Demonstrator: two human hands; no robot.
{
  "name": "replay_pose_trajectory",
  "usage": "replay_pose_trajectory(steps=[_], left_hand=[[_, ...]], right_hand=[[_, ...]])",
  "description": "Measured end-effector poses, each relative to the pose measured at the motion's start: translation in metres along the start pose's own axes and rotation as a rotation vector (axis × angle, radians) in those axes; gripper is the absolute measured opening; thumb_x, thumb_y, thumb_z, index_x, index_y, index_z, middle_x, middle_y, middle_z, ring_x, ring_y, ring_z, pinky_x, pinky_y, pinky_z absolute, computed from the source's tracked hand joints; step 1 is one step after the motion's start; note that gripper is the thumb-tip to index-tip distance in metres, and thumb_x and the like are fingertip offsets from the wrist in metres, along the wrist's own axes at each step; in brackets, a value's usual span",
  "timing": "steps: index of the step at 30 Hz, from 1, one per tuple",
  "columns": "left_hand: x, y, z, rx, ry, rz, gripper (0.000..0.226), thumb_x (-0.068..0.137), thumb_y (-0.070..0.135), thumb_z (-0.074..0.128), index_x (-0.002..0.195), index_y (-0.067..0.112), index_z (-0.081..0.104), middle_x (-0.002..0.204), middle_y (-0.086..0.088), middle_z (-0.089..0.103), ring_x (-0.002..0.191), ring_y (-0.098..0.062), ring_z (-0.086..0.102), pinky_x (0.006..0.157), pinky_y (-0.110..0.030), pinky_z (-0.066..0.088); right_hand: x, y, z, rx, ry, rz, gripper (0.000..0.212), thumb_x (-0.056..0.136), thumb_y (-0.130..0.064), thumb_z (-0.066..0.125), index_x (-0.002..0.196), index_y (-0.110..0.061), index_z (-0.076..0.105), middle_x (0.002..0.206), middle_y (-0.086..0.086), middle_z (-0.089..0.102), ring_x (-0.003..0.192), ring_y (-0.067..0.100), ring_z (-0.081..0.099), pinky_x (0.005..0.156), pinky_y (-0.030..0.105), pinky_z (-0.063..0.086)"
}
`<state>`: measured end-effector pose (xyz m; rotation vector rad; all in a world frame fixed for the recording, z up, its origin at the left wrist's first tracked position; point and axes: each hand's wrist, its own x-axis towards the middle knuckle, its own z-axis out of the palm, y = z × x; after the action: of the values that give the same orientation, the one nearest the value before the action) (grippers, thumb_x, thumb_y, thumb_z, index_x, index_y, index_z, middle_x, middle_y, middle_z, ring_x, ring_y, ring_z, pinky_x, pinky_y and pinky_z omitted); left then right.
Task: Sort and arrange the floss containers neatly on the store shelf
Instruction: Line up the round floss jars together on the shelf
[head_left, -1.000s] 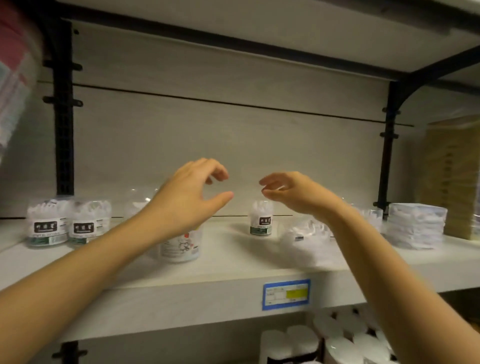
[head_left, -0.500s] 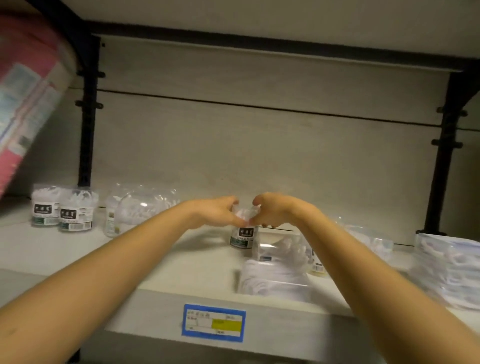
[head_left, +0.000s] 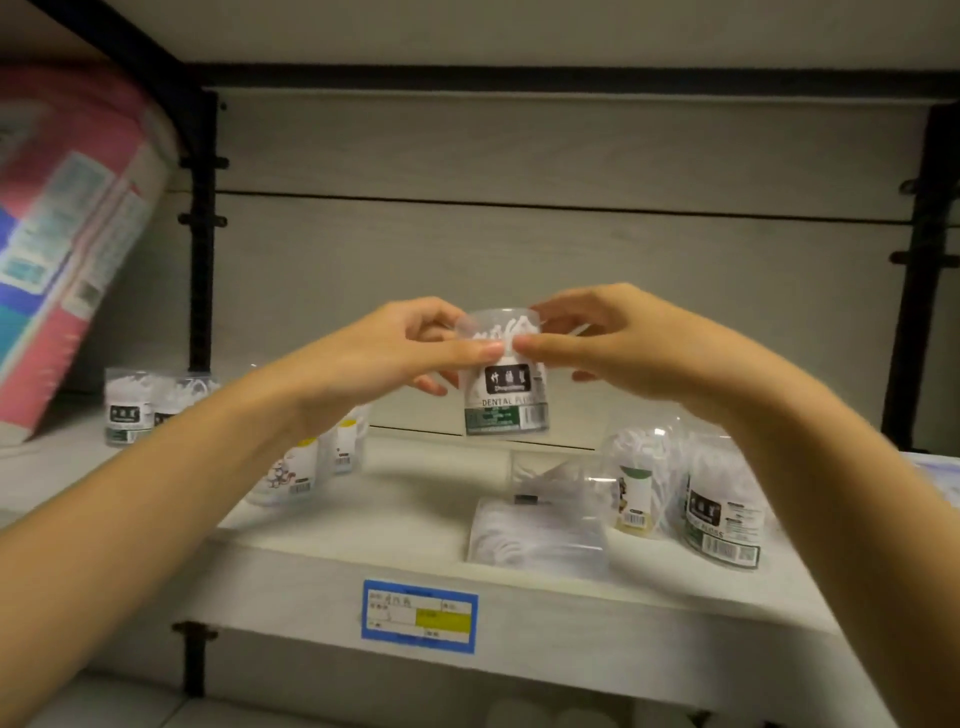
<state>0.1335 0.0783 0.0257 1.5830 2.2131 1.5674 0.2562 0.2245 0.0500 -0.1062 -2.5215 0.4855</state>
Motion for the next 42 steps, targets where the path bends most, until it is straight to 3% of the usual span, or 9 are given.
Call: replay_pose_trajectory(steps=[5,9,13,17,21,27,36,39,42], left_hand=[[-0.042,0.002,0.007,-0.041,-0.005,-0.023,0.049,0.066,0.041,0.065,0.111,0.022,0.06,0.102,0.0,0.071,0.09,-0.008,0.067,0.074,-0.019,0.053],[-0.057,-0.003,-0.004,-0.077,0.042,-0.034,0.051,0.063,0.036,0.069,0.111,0.02,0.06,0.106,-0.008,0.067,0.091,-0.018,0.065,0.076,-0.021,0.053],[-0.073,-0.012,-0.029,-0.072,0.04,-0.03,0.049,0.066,0.04,0.074,0.11,0.022,0.061,0.102,-0.005,0.068,0.095,-0.021,0.064,0.087,-0.032,0.052],[-0.09,-0.029,-0.059,-0.059,0.056,-0.012,0.053,0.063,0.044,0.068,0.111,0.024,0.058,0.09,0.008,0.064,0.08,-0.002,0.061,0.077,-0.018,0.052],[-0.111,-0.056,-0.106,-0.015,0.044,-0.003,0.052,0.064,0.042,0.068,0.112,0.025,0.058,0.095,0.009,0.063,0.089,-0.008,0.061,0.083,-0.02,0.051],[-0.128,-0.095,-0.202,0.004,-0.002,0.053,0.045,0.072,0.033,0.068,0.115,0.024,0.056,0.093,0.008,0.061,0.079,0.001,0.059,0.067,-0.006,0.048],[-0.122,-0.132,-0.291,0.153,-0.078,0.009,0.08,0.062,0.053,0.062,0.134,0.026,0.041,0.128,0.005,0.053,0.113,-0.005,0.052,0.09,-0.018,0.043],[-0.117,-0.136,-0.294,0.306,-0.085,-0.009,0.068,0.078,0.045,0.062,0.135,0.021,0.035,0.121,-0.001,0.056,0.109,-0.013,0.055,0.095,-0.032,0.046],[-0.105,-0.139,-0.289,0.622,-0.085,-0.003,0.053,0.091,0.036,0.052,0.135,0.013,0.033,0.126,-0.007,0.045,0.104,-0.021,0.051,0.083,-0.032,0.045]], right_hand=[[-0.039,-0.005,0.017,0.042,-0.015,-0.029,0.056,0.075,-0.059,0.053,0.125,-0.034,0.052,0.104,-0.02,0.06,0.091,-0.003,0.059,0.068,0.014,0.048],[-0.043,-0.015,0.031,0.126,0.018,-0.057,0.063,0.066,-0.063,0.05,0.124,-0.037,0.052,0.109,-0.018,0.062,0.093,-0.002,0.061,0.078,0.019,0.052],[-0.039,-0.032,0.049,0.223,0.031,-0.075,0.056,0.061,-0.065,0.051,0.112,-0.044,0.056,0.1,-0.022,0.064,0.089,-0.004,0.061,0.073,0.022,0.055],[-0.028,-0.06,0.077,0.251,0.023,-0.077,0.052,0.057,-0.067,0.049,0.104,-0.048,0.055,0.097,-0.024,0.063,0.085,-0.014,0.059,0.066,0.012,0.049],[-0.015,-0.099,0.115,0.256,0.037,-0.084,0.063,0.055,-0.069,0.05,0.113,-0.045,0.055,0.099,-0.023,0.064,0.088,-0.014,0.058,0.071,0.015,0.048],[0.023,-0.179,0.178,0.219,0.14,-0.073,0.074,0.057,-0.07,0.05,0.124,-0.038,0.051,0.108,-0.021,0.06,0.091,-0.005,0.06,0.07,0.017,0.05],[0.085,-0.25,0.227,0.085,0.156,-0.034,0.074,0.069,-0.058,0.058,0.134,-0.026,0.042,0.125,-0.009,0.053,0.087,-0.003,0.055,0.072,0.017,0.052],[0.1,-0.251,0.237,0.057,0.125,-0.025,0.07,0.073,-0.048,0.063,0.135,-0.022,0.042,0.131,-0.002,0.052,0.094,0.005,0.056,0.081,0.022,0.052],[0.116,-0.245,0.248,0.077,0.082,0.003,0.063,0.078,-0.036,0.067,0.134,-0.018,0.044,0.13,0.002,0.053,0.096,0.01,0.057,0.082,0.023,0.05]])
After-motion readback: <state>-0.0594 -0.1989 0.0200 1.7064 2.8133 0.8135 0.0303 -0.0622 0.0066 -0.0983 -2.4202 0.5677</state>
